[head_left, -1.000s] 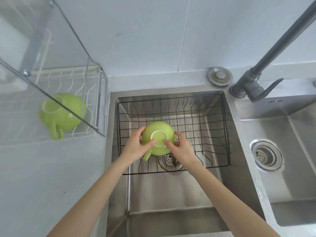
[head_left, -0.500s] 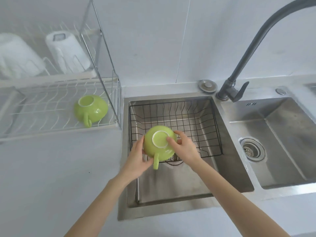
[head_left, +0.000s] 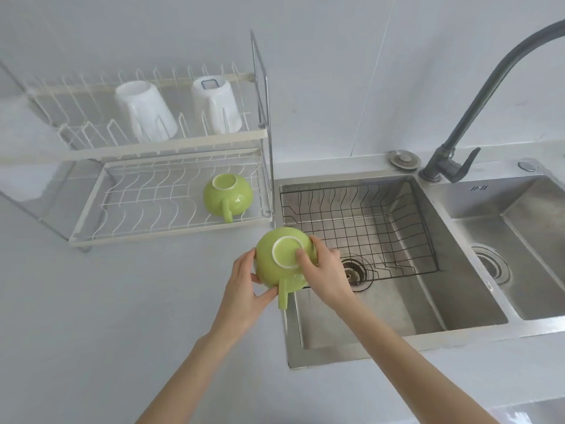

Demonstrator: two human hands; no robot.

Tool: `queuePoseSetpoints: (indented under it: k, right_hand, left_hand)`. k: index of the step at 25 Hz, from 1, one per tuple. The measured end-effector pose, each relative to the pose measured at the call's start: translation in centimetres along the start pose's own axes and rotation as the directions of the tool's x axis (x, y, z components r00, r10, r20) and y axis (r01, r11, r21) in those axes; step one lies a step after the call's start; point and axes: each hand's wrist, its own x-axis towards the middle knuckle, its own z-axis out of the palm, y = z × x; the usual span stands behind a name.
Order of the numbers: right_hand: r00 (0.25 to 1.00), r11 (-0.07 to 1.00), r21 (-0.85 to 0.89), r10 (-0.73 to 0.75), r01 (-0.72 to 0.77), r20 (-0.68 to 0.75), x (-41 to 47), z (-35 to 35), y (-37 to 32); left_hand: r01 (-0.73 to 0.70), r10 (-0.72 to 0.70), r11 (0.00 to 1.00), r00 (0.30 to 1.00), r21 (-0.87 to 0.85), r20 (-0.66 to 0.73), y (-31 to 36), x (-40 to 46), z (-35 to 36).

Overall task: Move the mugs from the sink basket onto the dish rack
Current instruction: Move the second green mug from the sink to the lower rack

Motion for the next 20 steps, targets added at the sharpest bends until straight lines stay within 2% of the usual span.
queuePoseSetpoints:
  k: [12,17,20]
  right_hand:
    - [0.995,0.996,0.002,-0.093,0.093,0.042,-0.8,9.8,-6.8]
    - [0.989,0.992,-0.03,-0.119,0.122,0.093,1.1,12.8,-9.8]
    - [0.986,0.991,-0.056,-0.118,0.125,0.115,2.7,14.4,-11.5]
  left_hand:
    - [-0.02,0.021,1.0,0.996,0.01,-0.089,-6.0,-0.5,-10.8]
    - [0.055,-0.051,0.998,0.992,0.026,-0.118,-8.0,1.3,-13.9]
    - [0.044,-0.039,0.998,0.993,0.047,-0.112,-8.8,2.8,-15.7]
